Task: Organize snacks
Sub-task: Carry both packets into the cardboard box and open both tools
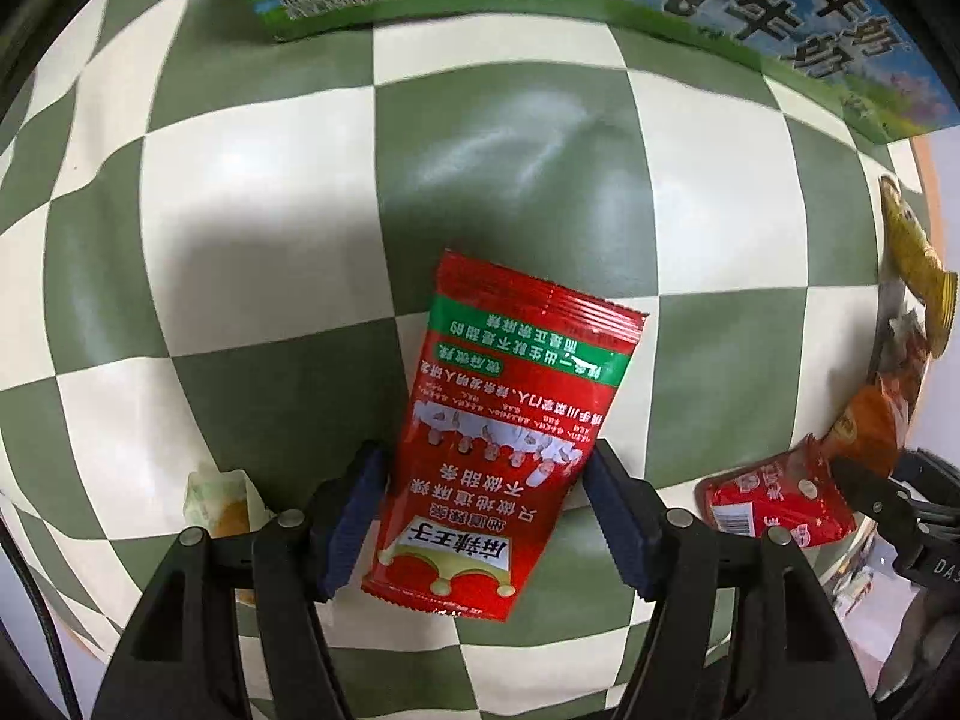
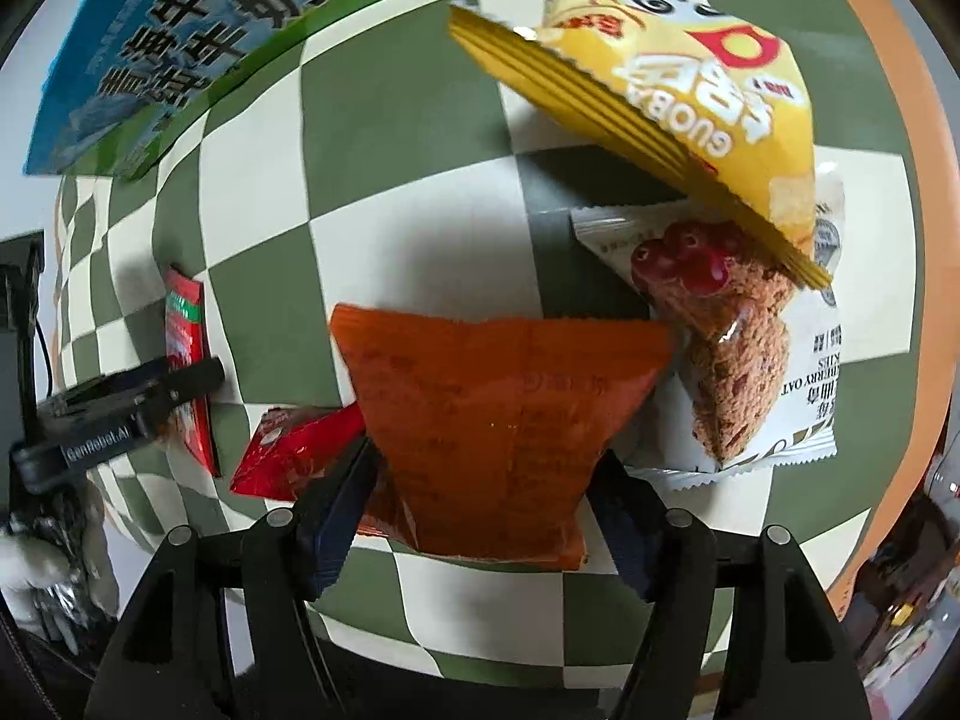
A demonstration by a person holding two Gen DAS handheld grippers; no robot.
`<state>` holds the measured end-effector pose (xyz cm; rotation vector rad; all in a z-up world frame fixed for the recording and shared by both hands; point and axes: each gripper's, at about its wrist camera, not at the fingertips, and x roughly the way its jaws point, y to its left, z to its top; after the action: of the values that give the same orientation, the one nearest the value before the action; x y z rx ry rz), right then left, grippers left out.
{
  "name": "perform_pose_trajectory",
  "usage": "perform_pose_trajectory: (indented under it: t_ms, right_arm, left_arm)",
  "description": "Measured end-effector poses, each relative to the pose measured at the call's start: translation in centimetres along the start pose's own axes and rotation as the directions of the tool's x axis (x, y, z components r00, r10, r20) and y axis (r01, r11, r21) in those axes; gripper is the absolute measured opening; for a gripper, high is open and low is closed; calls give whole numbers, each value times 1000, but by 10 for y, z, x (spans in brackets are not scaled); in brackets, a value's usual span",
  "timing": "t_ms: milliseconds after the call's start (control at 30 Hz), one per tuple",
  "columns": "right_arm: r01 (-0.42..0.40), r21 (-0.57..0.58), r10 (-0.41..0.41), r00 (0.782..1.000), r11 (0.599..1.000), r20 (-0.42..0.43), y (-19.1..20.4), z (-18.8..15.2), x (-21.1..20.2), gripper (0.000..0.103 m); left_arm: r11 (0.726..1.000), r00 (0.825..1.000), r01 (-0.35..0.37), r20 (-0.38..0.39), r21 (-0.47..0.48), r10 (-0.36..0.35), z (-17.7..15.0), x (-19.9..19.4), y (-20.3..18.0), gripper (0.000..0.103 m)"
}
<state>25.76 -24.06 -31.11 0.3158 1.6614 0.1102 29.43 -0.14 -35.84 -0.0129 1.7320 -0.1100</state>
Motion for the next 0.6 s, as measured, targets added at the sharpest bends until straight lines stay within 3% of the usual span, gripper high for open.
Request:
perform_pose_trajectory:
  t_ms: [67, 100, 133, 400, 600]
  right_arm:
    - [5, 21, -5, 999, 1000, 35, -4, -2, -4, 70]
    - [10, 22, -10, 999, 1000, 44, -5, -3, -6, 57]
    - [6, 26, -7, 998, 1000, 56, -8, -5, -8, 52]
    - [-27, 25, 24, 996, 999, 89, -14, -22, -26, 49]
    - [-103, -10, 103, 982, 995, 159, -10, -32, -76, 49]
  left_arm:
    - [1000, 1000, -9, 28, -13, 9, -7, -6, 1, 56]
    - [1000, 999, -12, 40, -24, 13, -7, -10, 2, 56]
    - [999, 999, -10, 49, -45, 12, -18, -12, 0, 55]
    - [981, 992, 96, 93, -169, -81, -55, -26, 1, 54]
    - [968, 966, 205, 189, -144, -176, -64, -88, -19, 54]
